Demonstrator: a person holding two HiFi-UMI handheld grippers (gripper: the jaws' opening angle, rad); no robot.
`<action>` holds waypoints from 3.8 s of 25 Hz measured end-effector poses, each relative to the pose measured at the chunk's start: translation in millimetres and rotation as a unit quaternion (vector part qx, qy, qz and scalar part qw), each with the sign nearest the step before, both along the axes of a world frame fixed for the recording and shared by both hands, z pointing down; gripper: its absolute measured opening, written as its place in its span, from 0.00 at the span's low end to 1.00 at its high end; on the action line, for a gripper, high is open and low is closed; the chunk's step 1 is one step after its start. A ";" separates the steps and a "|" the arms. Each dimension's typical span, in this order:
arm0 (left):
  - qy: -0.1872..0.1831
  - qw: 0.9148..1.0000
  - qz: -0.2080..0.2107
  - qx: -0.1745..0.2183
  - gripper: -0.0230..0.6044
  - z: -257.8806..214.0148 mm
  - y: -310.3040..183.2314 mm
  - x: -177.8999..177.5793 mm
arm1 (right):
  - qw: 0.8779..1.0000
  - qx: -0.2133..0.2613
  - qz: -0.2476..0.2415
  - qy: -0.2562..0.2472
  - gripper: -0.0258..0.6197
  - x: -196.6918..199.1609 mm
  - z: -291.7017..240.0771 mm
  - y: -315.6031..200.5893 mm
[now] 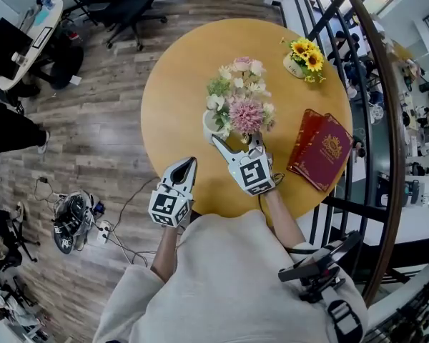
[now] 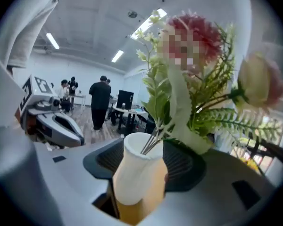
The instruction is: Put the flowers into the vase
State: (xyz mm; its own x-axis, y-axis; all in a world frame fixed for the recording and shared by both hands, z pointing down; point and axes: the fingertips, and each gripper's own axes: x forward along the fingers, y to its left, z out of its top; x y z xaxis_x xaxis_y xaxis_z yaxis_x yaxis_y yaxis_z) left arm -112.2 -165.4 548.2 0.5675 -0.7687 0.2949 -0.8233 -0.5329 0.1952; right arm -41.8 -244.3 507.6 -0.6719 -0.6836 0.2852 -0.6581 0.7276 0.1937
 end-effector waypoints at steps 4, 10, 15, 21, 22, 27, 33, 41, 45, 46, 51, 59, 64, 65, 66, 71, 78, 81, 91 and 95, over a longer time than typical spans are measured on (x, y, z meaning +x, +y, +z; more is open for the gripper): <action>0.002 1.000 -0.002 0.000 0.05 1.1 0.2 -1.5 | 0.989 0.068 -0.002 0.128 0.43 -0.4 6.6 6.4; 0.006 1.000 -0.001 0.001 0.05 1.1 0.0 0.0 | 0.968 0.096 -0.005 0.231 0.43 2.1 29.0 19.1; 0.007 1.000 0.003 0.002 0.05 -0.3 -0.5 0.9 | 0.966 0.110 0.009 0.233 0.43 6.4 27.0 25.0; 0.007 1.000 0.010 0.004 0.05 -1.2 -0.8 4.5 | 0.970 0.091 0.019 0.223 0.43 16.3 30.8 28.1; 0.007 1.000 0.012 0.005 0.05 -1.9 -1.2 5.9 | 0.971 0.088 0.021 0.222 0.43 18.3 31.0 28.8; 0.004 1.000 0.016 0.011 0.05 -4.8 -0.9 17.7 | 0.984 0.042 0.042 0.170 0.43 36.4 34.7 33.4; -0.002 1.000 0.005 0.021 0.05 -9.2 7.1 31.3 | 0.974 -0.146 0.110 -0.137 0.23 75.3 32.9 30.4; -0.002 0.999 -0.041 0.029 0.05 -20.1 29.3 42.0 | 0.971 -0.150 0.079 -0.169 0.05 82.9 22.2 38.9; -0.001 0.997 -0.066 0.031 0.05 -20.1 44.3 50.1 | 0.978 -0.130 0.051 -0.155 0.05 76.8 21.0 47.1; -0.001 0.997 -0.070 0.031 0.05 -20.2 48.3 52.0 | 0.979 -0.127 0.050 -0.154 0.05 77.6 20.9 48.3; -0.010 0.997 -0.077 0.025 0.05 -16.2 65.3 52.7 | 0.977 -0.131 0.051 -0.162 0.05 82.5 21.5 54.7; -0.006 0.999 -0.027 0.035 0.05 -22.4 59.5 58.2 | 0.974 -0.129 0.103 -0.157 0.05 105.7 24.6 78.3; 0.001 0.999 0.012 0.037 0.05 -21.3 65.8 58.3 | 0.971 -0.128 0.140 -0.149 0.05 109.1 28.7 100.9; 0.002 0.999 0.020 0.037 0.05 -21.3 68.0 57.1 | 0.971 -0.124 0.145 -0.144 0.05 107.5 27.4 106.6; 0.004 0.999 0.027 0.038 0.05 -21.3 70.5 56.3 | 0.971 -0.120 0.150 -0.139 0.05 106.8 26.4 112.7; 0.014 0.997 0.062 0.047 0.05 -24.1 83.8 47.7 | 0.967 -0.105 0.189 -0.132 0.05 107.4 22.3 139.2; 0.025 0.994 0.091 0.052 0.05 -25.8 117.9 33.6 | 0.961 -0.097 0.230 -0.122 0.05 101.2 20.5 186.4; 0.030 0.993 0.098 0.057 0.05 -27.9 126.1 32.1 | 0.959 -0.089 0.243 -0.119 0.05 101.7 18.1 199.6; 0.025 0.993 0.090 0.073 0.05 -35.1 120.5 45.6 | 0.960 -0.047 0.255 -0.104 0.05 134.1 8.0 198.9; 0.018 0.993 0.093 0.073 0.05 -37.5 126.0 59.1 | 0.959 -0.054 0.257 -0.102 0.05 148.1 18.8 208.0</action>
